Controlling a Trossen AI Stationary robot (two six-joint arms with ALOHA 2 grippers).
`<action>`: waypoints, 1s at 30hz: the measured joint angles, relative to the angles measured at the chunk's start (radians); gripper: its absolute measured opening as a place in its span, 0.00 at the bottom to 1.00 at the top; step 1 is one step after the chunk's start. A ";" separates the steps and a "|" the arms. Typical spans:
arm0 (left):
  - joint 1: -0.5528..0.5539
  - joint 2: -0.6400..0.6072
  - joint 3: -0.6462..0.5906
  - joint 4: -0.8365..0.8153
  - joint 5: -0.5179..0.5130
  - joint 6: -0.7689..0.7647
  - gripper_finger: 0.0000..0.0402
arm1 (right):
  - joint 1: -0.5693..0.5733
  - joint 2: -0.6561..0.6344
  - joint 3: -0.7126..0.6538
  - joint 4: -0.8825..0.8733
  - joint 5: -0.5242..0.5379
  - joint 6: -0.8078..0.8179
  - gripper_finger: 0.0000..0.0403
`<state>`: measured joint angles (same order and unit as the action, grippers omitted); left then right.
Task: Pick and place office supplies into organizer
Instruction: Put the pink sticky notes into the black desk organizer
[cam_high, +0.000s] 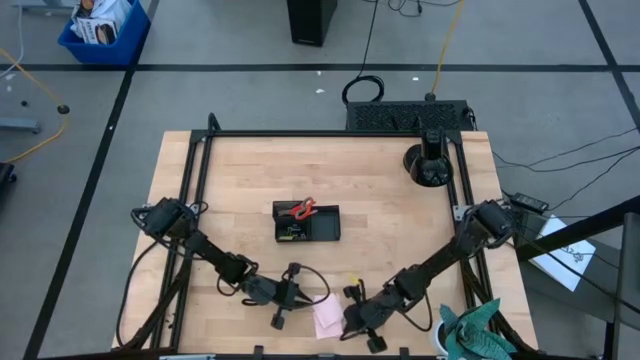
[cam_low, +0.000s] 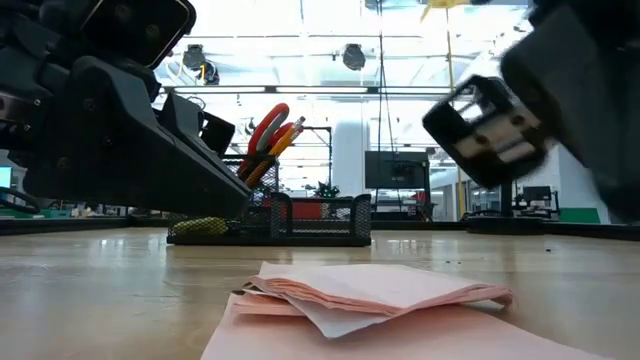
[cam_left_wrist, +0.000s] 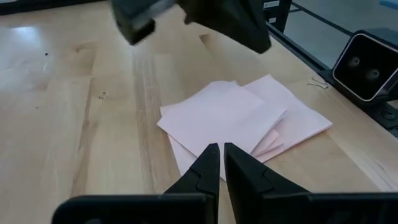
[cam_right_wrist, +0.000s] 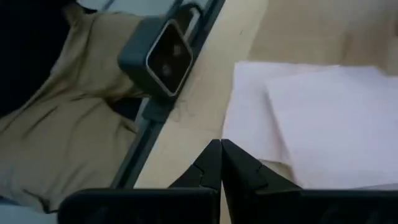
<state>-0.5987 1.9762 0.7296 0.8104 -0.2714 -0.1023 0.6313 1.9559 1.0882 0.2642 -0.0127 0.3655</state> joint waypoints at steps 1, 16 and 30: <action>0.002 0.000 0.000 0.000 0.000 0.001 0.08 | 0.005 0.007 0.000 0.008 -0.009 0.009 0.00; 0.024 0.000 0.000 -0.035 0.000 -0.004 0.08 | 0.000 0.182 0.071 0.182 -0.102 0.058 0.00; 0.024 0.000 0.000 -0.045 0.000 -0.011 0.08 | -0.099 0.194 0.086 0.076 -0.143 -0.004 0.00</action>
<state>-0.5743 1.9762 0.7300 0.7650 -0.2714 -0.1135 0.5318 2.1501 1.1744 0.3404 -0.1555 0.3617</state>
